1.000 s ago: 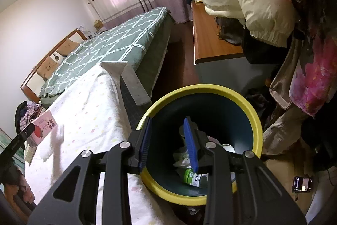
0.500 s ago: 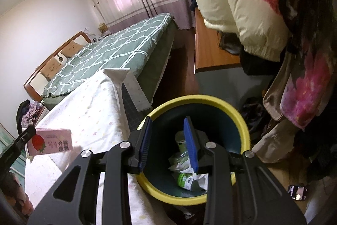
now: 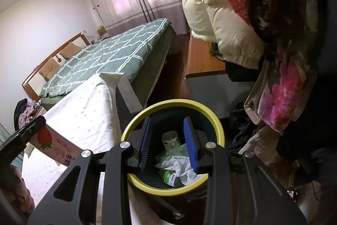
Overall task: Collect trash
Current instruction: 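Carry the pink carton with the left gripper into the bin and release, then move the right gripper to the white foam mesh sleeve and grasp it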
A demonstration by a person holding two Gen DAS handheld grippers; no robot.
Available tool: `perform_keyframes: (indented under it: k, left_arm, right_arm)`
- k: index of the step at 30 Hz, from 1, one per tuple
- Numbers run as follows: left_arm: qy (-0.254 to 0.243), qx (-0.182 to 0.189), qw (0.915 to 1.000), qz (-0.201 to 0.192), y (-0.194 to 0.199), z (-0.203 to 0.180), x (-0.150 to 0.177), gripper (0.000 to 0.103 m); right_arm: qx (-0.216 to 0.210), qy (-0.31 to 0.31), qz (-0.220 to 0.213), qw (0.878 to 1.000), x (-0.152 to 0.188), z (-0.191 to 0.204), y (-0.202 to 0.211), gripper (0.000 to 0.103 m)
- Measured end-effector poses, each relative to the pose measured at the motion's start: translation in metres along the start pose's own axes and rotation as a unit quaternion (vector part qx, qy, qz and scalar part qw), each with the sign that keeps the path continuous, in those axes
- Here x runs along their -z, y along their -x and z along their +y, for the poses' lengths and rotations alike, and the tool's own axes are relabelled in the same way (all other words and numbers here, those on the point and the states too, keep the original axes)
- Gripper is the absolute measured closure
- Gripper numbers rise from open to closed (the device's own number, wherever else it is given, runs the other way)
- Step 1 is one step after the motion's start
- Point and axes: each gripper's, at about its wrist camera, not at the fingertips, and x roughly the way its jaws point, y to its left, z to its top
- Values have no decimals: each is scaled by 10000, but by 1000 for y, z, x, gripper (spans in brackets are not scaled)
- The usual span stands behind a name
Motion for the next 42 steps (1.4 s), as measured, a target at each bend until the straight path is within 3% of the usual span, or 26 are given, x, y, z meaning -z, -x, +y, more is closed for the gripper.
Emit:
perform_keyframes:
  k: [9, 25, 27, 29, 35, 38, 42]
  left_arm:
    - [-262, 232, 9994, -14, -7, -31, -15, 62]
    - [-673, 673, 9947, 385, -67, -109, -15, 62]
    - [-702, 674, 9940, 497, -76, -113, -12, 58]
    - [-631, 589, 9948, 534, -79, -108, -9, 28]
    - [-411, 328, 9978, 410, -54, -64, -2, 27]
    - [-69, 127, 9994, 319, -32, -23, 8, 20]
    - [461, -456, 9977, 195, 2, 48, 30, 16]
  right_arm:
    - [76, -121, -17, 9999, 2, -16, 3, 73]
    - [259, -411, -11, 9988, 3, -53, 4, 73]
    - [271, -414, 19, 9988, 3, -53, 3, 73]
    - [275, -388, 63, 9988, 4, -53, 0, 72]
    - [185, -215, 189, 9994, 8, -34, -8, 68]
    - [37, -49, 313, 9995, 12, -16, -16, 68]
    - [-297, 360, 503, 9976, 17, 26, -29, 68]
